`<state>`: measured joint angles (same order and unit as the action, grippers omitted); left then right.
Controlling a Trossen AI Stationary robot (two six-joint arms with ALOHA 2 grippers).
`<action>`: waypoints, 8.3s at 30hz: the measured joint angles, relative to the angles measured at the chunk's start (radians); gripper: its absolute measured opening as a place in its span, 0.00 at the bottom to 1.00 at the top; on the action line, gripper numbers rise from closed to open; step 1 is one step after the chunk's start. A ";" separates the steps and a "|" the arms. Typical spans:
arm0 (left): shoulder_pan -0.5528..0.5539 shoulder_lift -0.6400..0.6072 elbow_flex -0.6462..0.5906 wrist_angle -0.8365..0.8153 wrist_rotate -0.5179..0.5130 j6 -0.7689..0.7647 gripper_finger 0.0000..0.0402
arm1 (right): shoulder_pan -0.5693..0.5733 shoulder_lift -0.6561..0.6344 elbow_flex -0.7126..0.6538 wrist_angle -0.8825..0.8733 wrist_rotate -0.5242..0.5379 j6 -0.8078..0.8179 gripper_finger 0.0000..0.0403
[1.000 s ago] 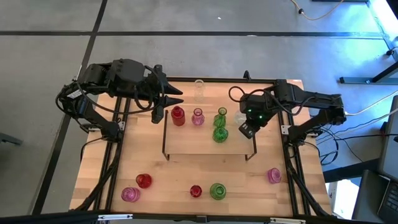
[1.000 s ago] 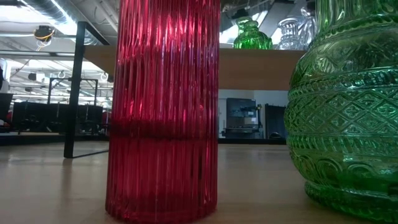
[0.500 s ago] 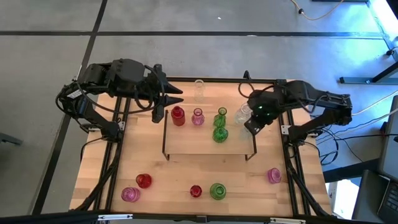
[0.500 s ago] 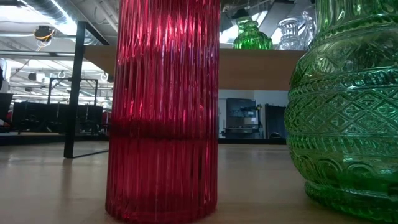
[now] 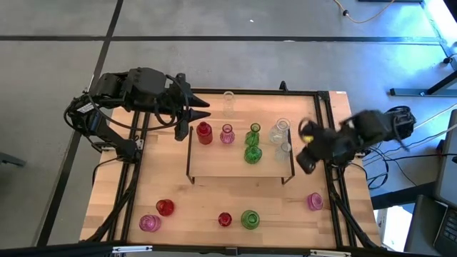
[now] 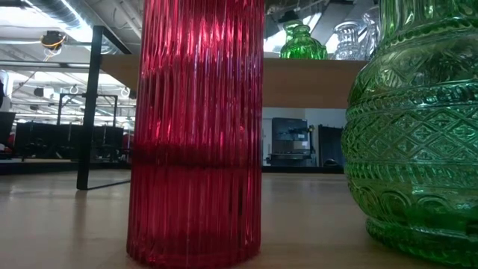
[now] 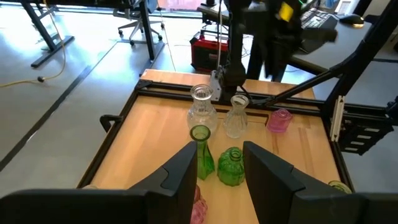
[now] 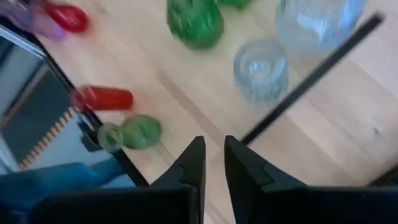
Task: Sort vases onto shelf
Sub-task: Put the bottom transparent vase on the shelf aligned with the other transparent vase, then put the transparent vase on the shelf aligned with the other transparent vases
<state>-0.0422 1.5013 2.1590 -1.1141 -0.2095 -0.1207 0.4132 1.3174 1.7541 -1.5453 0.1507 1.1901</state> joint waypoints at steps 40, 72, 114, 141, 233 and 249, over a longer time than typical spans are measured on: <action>0.011 0.000 0.000 -0.038 -0.018 0.080 0.30 | 0.031 0.003 -0.377 0.160 0.145 0.123 0.00; 0.011 0.000 0.000 -0.038 -0.018 0.072 0.30 | -0.020 0.045 -0.377 0.188 0.204 0.018 0.00; 0.665 0.294 0.001 0.004 0.389 0.082 0.30 | -0.232 0.044 0.117 0.390 0.532 -0.474 0.00; 0.754 0.649 0.000 -0.081 0.432 -0.098 0.30 | -0.230 0.044 0.067 0.429 0.535 -0.462 0.00; 0.110 0.167 0.101 -0.159 0.193 -0.239 0.03 | -0.362 0.337 0.083 0.967 -0.086 -1.222 0.53; 0.099 0.184 0.101 -0.192 0.215 -0.239 0.04 | -0.382 0.357 0.129 0.958 -0.175 -1.189 0.28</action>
<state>0.0566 1.6855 2.2601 -1.3063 0.0051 -0.3599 0.0315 1.6745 1.8835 -0.5876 -0.0245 0.0009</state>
